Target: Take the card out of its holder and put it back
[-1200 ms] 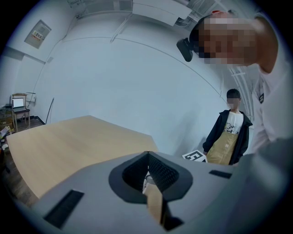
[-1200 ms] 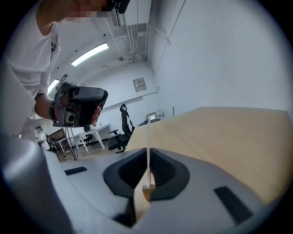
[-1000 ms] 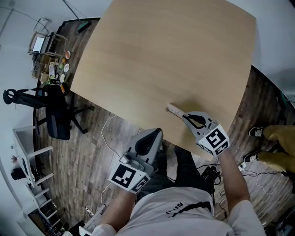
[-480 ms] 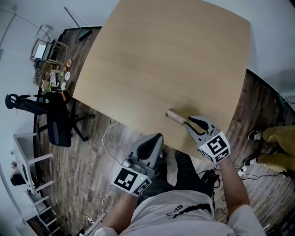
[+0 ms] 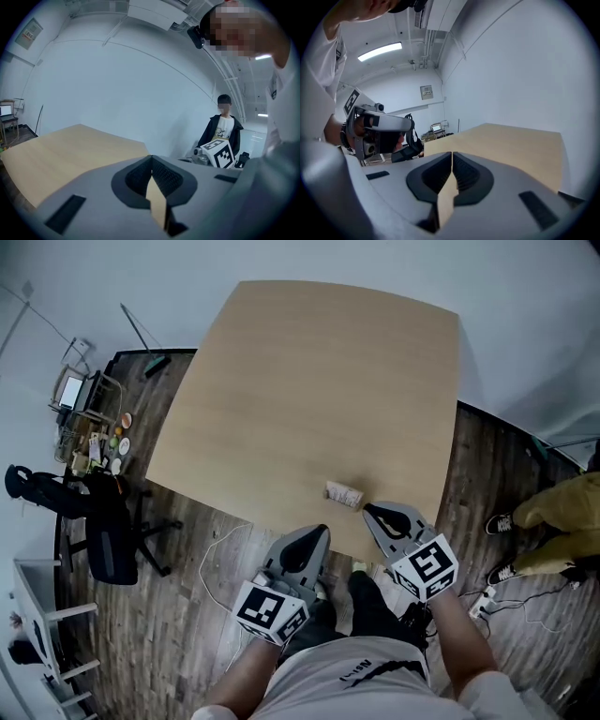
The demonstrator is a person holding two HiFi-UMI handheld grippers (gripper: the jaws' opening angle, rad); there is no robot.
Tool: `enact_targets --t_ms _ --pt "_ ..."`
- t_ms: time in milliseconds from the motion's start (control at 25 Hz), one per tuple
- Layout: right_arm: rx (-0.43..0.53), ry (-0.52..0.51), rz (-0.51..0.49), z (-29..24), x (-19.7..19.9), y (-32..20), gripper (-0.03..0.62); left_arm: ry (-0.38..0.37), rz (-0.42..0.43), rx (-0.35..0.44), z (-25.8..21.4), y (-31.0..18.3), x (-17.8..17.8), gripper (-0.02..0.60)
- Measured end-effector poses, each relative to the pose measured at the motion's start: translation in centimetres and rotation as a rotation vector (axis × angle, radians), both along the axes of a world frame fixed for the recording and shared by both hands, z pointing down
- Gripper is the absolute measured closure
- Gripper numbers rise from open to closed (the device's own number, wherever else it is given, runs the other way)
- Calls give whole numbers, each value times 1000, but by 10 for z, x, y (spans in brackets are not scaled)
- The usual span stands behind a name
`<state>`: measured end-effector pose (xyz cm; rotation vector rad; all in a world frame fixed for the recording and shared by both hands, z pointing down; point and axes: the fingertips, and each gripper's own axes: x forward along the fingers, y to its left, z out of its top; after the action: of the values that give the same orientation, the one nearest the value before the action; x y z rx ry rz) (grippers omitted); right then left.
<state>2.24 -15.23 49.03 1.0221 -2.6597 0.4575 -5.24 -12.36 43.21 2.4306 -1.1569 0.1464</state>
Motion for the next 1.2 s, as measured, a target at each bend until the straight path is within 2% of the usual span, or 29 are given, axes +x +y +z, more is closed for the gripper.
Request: enact_targets --t_ms 360,560,920,1200 --pt "50 -94 170 -85 -32 58 580 50 75 48 -47 44 -25 569" --pt "94 -124 245 -120 -37 87 580 74 115 82 -69 69 -35 569" --pt "163 -123 275 -155 -42 120 582 99 165 149 -99 97 -34 569" --pt "188 -138 276 -160 -42 135 582 102 176 166 -106 110 -31 569"
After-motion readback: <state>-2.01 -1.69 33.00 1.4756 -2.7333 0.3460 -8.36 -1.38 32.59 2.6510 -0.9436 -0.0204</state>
